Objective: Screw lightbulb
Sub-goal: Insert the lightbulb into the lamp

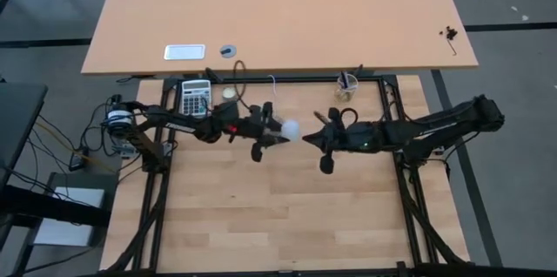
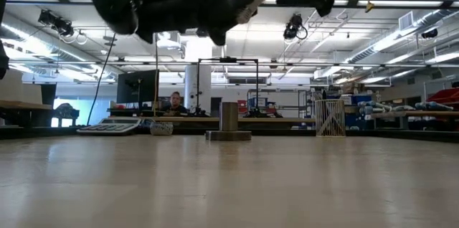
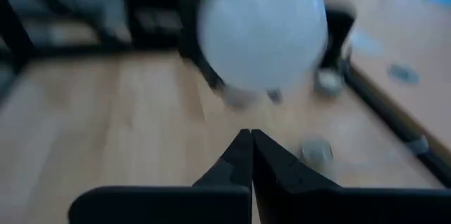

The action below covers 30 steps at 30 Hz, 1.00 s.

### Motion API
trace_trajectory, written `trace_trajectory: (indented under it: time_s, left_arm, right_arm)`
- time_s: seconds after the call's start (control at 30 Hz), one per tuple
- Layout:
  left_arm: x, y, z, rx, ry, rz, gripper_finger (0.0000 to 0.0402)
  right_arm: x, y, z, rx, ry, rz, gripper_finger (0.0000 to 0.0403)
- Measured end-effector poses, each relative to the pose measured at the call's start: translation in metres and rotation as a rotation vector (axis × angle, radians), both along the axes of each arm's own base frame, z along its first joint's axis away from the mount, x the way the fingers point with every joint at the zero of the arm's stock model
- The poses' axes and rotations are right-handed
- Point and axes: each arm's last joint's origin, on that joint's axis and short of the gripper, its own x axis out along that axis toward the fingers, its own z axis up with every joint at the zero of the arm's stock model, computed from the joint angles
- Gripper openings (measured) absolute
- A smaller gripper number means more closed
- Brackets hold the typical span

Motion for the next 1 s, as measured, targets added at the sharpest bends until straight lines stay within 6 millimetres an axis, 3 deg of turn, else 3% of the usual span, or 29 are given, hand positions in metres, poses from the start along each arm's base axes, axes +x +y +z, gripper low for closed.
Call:
trace_trajectory:
  time_s: [0.17,0.77,1.0]
  left_arm:
    - [-0.011,0.001,-0.011,-0.049,-0.009,0.025,0.0131]
    - [-0.009,0.003,-0.012,-0.046,0.014,0.045,0.0131]
    - [-0.013,0.015,-0.012,-0.039,0.007,0.032,0.0131]
  right_arm:
    - [0.004,-0.001,-0.003,-0.007,-0.161,0.021,0.0006]
    - [0.047,-0.022,-0.016,-0.001,-0.150,0.084,0.0005]
    - [0.037,-0.023,-0.004,-0.024,-0.162,0.078,0.0005]
